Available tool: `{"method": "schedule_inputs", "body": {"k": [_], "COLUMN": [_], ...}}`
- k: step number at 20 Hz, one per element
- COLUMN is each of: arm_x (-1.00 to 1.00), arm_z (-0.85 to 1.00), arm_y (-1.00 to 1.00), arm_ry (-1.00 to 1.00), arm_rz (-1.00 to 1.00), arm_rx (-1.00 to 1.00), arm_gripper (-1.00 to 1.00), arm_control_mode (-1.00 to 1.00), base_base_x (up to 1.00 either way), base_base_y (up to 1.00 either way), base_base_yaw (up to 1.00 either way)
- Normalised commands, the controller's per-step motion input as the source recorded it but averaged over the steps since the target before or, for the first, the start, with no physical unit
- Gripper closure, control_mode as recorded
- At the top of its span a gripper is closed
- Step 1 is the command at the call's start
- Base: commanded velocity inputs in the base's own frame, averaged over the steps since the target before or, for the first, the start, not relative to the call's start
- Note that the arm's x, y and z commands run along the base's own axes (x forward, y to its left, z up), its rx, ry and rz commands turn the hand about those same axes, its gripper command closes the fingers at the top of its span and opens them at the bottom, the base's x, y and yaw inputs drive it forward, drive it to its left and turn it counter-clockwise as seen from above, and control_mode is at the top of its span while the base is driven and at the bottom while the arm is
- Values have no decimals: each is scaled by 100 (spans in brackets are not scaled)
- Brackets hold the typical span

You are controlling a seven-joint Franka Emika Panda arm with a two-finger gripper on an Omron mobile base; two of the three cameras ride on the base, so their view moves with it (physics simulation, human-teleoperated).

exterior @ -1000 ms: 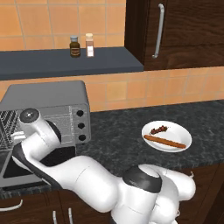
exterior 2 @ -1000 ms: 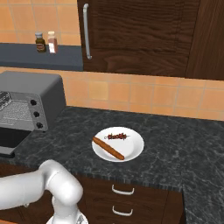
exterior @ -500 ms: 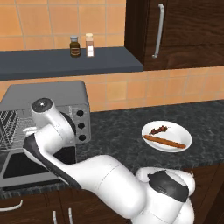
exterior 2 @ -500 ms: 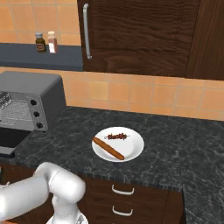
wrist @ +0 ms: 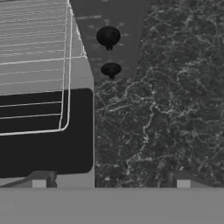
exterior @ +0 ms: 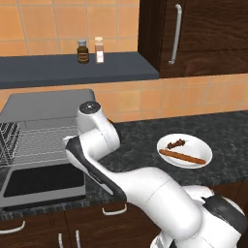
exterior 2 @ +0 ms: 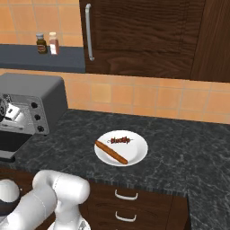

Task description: Pick up the kebab skewer and baguette bread, and place them inside the toaster oven. Close the toaster oven door and start by setting the timer.

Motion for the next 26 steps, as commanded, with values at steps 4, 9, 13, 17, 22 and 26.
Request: {"method": "schedule_inputs", "body": {"k": [4, 9, 13, 17, 22, 26], "arm_x": [13, 21, 34, 47, 8, 0], "arm_z": [1, 0, -13, -42, -52, -48], "arm_y": [-100, -100, -100, -100, -100, -100], "arm_ry": [15, 11, 2, 0, 0, 2], "arm_rz": [0, 0, 15, 39, 59, 60], "arm_rx": [3, 3, 5, 5, -1, -3], "arm_gripper": [-100, -100, -100, -100, -100, -100], "arm_control_mode": [-100, -100, -100, -100, -100, -100], "base_base_x": [0, 0, 0, 0, 0, 0], "base_base_y": [0, 0, 0, 0, 0, 0], "base_base_yaw": [0, 0, 0, 0, 0, 0]}}
